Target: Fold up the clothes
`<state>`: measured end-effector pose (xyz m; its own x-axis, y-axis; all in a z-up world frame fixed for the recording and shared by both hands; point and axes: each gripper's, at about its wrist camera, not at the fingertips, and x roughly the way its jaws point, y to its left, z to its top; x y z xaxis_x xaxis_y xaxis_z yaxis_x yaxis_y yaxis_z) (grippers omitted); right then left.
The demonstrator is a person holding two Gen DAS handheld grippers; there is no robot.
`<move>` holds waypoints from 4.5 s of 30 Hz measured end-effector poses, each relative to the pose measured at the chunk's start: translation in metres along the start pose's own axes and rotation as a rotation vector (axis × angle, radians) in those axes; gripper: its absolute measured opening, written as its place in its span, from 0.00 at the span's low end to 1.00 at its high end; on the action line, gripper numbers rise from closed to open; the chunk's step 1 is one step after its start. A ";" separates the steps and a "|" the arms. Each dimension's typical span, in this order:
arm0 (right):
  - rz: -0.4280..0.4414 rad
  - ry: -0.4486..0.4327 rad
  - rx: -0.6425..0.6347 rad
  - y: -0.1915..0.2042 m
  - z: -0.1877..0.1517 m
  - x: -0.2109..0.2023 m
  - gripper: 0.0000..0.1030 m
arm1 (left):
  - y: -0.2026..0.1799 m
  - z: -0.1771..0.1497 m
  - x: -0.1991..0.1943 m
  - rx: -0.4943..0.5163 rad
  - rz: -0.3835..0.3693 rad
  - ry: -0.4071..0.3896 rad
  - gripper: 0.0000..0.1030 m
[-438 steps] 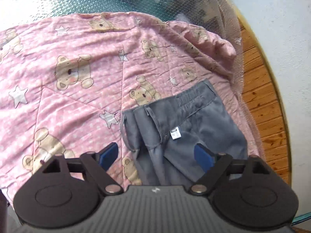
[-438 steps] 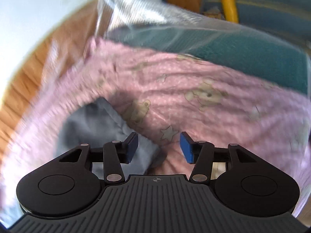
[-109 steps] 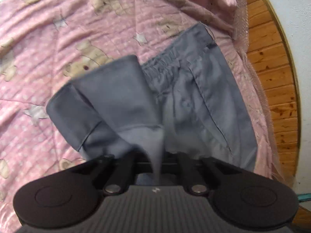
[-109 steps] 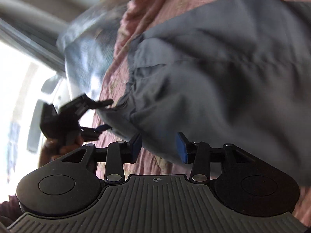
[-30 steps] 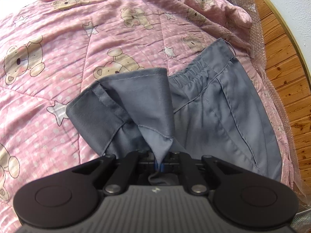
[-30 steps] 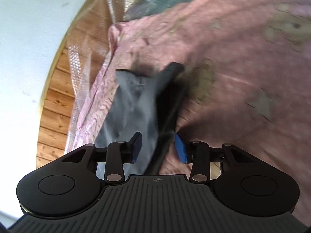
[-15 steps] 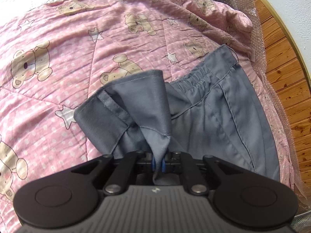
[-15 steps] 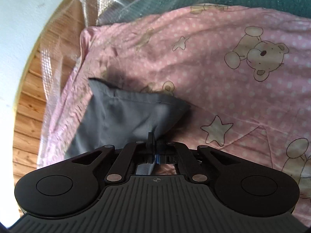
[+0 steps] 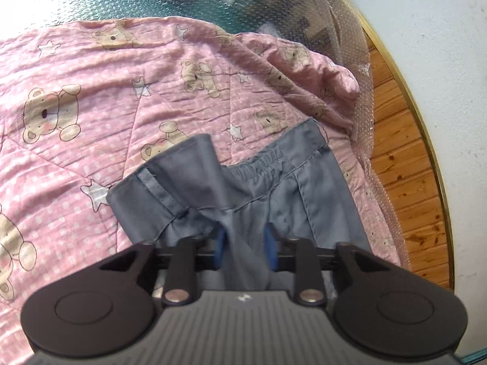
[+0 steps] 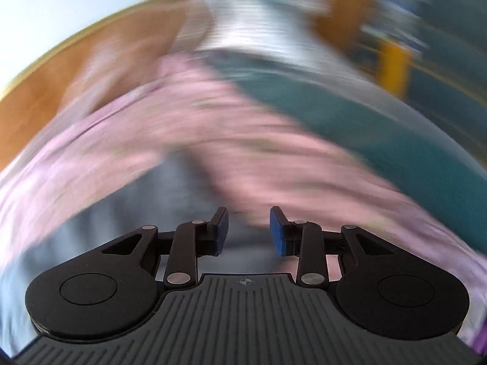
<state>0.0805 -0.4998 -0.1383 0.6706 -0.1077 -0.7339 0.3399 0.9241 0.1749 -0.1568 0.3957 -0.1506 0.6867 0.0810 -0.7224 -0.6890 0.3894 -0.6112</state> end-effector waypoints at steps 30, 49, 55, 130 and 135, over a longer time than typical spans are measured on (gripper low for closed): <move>0.093 0.189 -0.397 0.140 -0.019 0.062 0.49 | -0.298 -0.209 0.164 0.806 -0.204 0.442 0.42; 0.301 0.106 -0.392 0.059 0.019 0.024 0.52 | -0.364 -0.265 0.179 0.938 -0.188 0.450 0.40; 0.230 0.122 -0.486 0.051 -0.026 0.068 0.72 | -0.364 -0.312 0.227 1.080 -0.035 0.450 0.21; 0.294 0.161 -0.377 0.100 -0.113 -0.054 0.48 | -0.294 -0.296 0.105 0.849 -0.233 0.505 0.56; 0.227 0.130 -0.473 0.170 -0.119 -0.079 0.41 | -0.181 -0.149 0.027 0.631 -0.102 0.279 0.57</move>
<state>0.0068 -0.2911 -0.1282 0.5954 0.1322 -0.7925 -0.1577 0.9864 0.0461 -0.0479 0.1904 -0.1077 0.5970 -0.1900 -0.7794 -0.2998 0.8483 -0.4365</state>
